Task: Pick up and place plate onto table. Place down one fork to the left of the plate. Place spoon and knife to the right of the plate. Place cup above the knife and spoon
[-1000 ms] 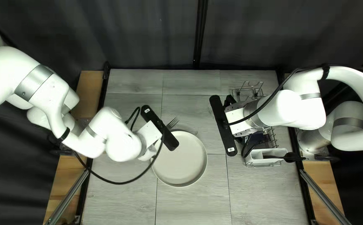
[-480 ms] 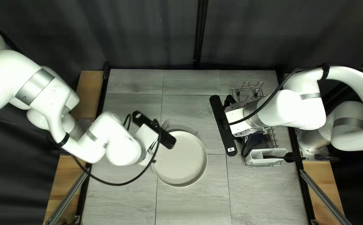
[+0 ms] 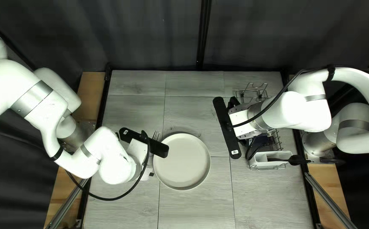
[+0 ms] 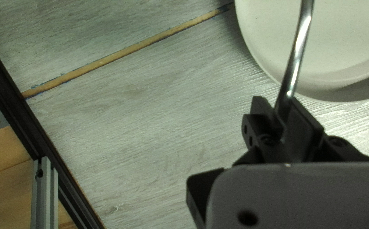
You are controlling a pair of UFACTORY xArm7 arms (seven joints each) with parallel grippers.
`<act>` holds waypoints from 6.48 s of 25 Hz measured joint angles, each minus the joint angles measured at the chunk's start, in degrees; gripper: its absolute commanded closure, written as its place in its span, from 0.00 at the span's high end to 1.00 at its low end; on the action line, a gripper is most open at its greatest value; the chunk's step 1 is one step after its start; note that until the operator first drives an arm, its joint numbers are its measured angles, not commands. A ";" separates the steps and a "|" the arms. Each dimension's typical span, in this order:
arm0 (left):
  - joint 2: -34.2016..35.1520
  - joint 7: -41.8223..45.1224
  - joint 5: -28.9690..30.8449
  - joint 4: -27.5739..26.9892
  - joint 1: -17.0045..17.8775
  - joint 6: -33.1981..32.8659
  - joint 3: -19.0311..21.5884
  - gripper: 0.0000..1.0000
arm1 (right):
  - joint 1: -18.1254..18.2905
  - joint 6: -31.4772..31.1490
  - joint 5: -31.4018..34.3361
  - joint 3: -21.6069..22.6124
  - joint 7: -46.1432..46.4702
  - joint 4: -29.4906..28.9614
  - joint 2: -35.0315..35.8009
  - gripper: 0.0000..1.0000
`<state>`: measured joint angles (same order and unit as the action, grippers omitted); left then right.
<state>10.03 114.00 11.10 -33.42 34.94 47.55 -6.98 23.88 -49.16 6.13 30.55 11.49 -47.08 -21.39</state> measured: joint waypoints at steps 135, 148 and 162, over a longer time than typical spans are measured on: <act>47.66 -54.64 7.93 -14.37 -7.11 50.56 -2.36 1.00 | -8.09 -25.34 -10.39 -0.72 -1.55 2.21 -13.82 1.00; 47.66 -54.64 7.93 -14.37 -7.11 50.56 -2.36 1.00 | -15.38 -39.03 -19.01 6.90 -13.79 5.72 -21.88 1.00; 47.66 -54.64 7.93 -14.37 -7.11 50.56 -2.36 1.00 | -19.78 -37.75 -21.92 10.15 -15.91 11.19 -26.52 0.72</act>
<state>57.69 59.37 19.03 -47.79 27.82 98.11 -9.35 4.10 -86.91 -15.79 40.70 -4.42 -35.89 -47.91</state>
